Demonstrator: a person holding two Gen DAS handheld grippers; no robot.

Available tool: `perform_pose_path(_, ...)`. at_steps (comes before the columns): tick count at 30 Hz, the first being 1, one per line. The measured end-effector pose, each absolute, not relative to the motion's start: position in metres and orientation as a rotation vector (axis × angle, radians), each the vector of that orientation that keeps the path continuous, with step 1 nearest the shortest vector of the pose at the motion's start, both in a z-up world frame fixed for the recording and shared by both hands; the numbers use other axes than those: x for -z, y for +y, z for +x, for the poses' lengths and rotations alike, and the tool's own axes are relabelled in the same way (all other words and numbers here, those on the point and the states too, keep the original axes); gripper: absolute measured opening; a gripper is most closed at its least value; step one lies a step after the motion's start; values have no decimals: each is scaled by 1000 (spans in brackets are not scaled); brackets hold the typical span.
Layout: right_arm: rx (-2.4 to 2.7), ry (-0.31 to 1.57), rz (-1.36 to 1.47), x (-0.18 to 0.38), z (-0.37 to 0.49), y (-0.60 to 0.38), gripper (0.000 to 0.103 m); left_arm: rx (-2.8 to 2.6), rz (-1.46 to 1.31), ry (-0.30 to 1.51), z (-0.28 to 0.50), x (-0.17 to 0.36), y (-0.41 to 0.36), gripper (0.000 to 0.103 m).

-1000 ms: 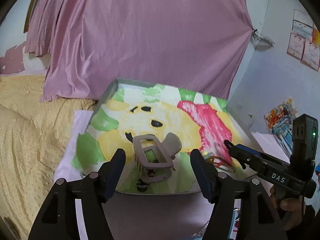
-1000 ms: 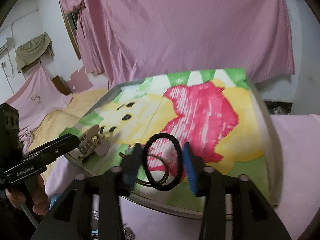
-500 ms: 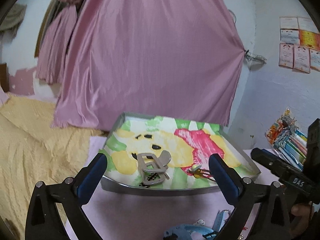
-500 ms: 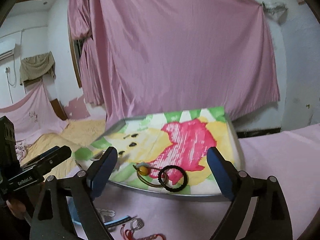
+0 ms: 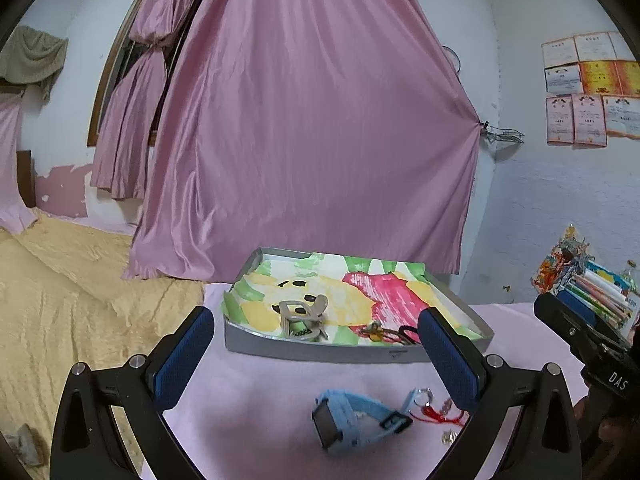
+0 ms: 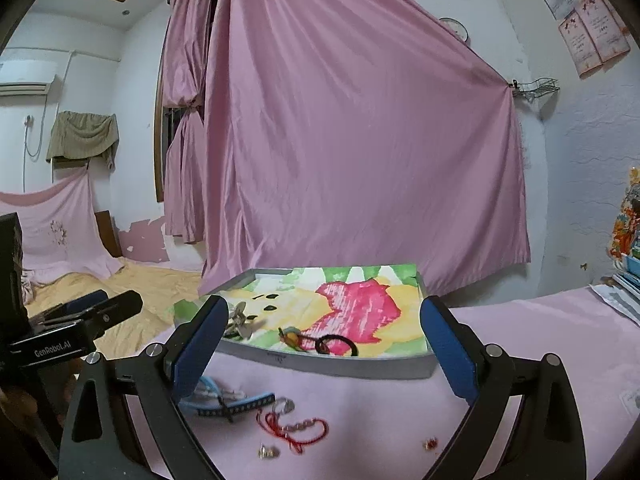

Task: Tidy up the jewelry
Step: 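Withdraw both open grippers from the tray toward the remaining items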

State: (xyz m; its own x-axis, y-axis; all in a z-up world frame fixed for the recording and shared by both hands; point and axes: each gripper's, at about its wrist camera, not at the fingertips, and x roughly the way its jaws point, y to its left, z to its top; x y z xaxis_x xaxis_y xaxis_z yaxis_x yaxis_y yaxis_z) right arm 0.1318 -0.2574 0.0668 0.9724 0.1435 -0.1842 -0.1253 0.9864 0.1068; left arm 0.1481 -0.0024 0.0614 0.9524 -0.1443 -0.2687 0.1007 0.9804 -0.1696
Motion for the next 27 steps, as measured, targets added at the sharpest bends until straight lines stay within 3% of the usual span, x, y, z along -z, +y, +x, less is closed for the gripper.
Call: perform_pose_path(27, -137, 382, 71, -7, 103, -251, 94, 116, -144, 413, 113, -18, 0, 102)
